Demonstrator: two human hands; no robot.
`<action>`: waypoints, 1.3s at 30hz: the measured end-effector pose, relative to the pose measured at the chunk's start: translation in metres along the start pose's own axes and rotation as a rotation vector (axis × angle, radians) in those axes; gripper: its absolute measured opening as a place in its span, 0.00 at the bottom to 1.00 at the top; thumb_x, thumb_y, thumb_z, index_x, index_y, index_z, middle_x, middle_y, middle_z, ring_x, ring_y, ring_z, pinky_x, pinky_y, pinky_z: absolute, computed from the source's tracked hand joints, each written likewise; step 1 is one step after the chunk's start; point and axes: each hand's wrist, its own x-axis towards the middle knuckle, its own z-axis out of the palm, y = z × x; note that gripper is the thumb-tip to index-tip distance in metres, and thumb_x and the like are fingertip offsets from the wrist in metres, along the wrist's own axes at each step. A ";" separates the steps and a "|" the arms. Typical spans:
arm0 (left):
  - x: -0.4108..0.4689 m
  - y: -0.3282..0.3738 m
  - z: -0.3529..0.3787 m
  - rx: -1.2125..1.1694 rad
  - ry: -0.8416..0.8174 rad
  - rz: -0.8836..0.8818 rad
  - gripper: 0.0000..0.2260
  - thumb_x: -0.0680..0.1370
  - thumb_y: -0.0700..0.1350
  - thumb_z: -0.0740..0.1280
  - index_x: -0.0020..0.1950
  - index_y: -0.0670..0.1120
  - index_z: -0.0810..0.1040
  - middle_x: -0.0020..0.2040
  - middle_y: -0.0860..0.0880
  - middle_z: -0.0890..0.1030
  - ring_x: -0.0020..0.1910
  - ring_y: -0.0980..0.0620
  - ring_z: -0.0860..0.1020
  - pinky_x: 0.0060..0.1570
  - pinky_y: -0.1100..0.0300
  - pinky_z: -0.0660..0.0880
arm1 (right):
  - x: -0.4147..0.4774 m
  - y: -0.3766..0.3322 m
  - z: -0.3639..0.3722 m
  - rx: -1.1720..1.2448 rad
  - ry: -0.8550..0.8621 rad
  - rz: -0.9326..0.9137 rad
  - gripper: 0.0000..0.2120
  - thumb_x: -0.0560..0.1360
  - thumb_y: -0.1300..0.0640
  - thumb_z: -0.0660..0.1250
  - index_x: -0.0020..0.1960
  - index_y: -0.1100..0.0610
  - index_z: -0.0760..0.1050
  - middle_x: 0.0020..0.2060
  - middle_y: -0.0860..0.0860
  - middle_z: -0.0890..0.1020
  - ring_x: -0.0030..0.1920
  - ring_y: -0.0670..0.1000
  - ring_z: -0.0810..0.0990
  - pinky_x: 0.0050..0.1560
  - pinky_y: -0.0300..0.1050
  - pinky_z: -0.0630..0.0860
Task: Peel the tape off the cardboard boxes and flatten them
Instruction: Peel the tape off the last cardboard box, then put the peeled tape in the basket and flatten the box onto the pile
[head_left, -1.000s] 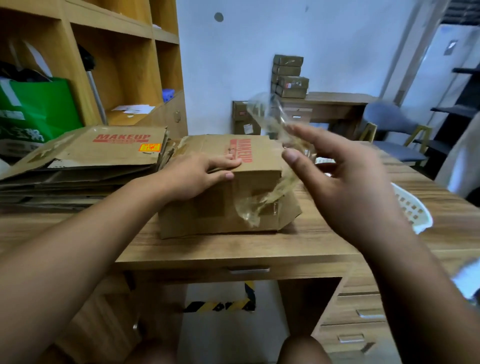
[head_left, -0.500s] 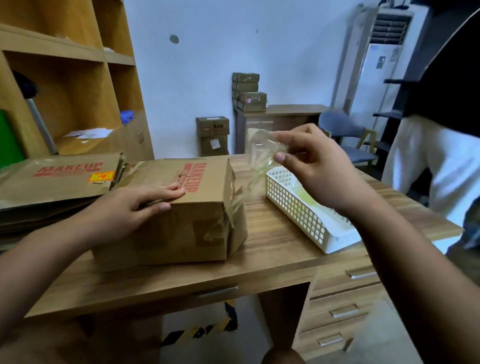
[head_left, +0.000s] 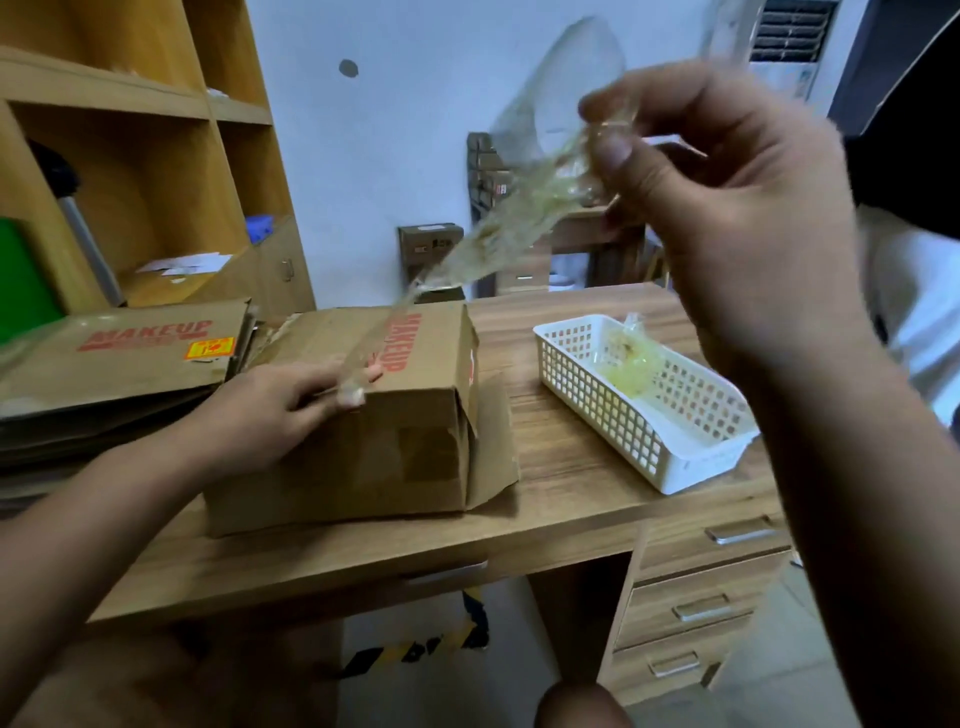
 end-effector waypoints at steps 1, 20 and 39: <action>-0.002 0.006 0.000 0.039 -0.003 0.008 0.16 0.80 0.54 0.64 0.55 0.80 0.72 0.68 0.68 0.68 0.69 0.62 0.66 0.67 0.58 0.67 | 0.003 0.010 -0.002 -0.091 0.008 0.014 0.09 0.78 0.64 0.69 0.53 0.52 0.81 0.49 0.53 0.85 0.42 0.54 0.84 0.44 0.52 0.83; 0.001 -0.007 0.001 0.037 0.006 0.015 0.21 0.73 0.66 0.58 0.66 0.80 0.64 0.72 0.72 0.66 0.75 0.62 0.61 0.74 0.47 0.64 | 0.019 0.130 -0.075 -1.082 -0.098 0.218 0.15 0.78 0.65 0.65 0.62 0.59 0.81 0.53 0.60 0.82 0.53 0.64 0.79 0.53 0.53 0.77; 0.005 -0.021 0.006 0.032 0.024 0.039 0.20 0.75 0.64 0.59 0.67 0.78 0.66 0.71 0.73 0.66 0.76 0.61 0.62 0.73 0.42 0.65 | -0.036 0.168 -0.054 -1.243 -0.836 0.645 0.12 0.80 0.60 0.61 0.53 0.57 0.83 0.51 0.55 0.84 0.49 0.57 0.81 0.51 0.52 0.81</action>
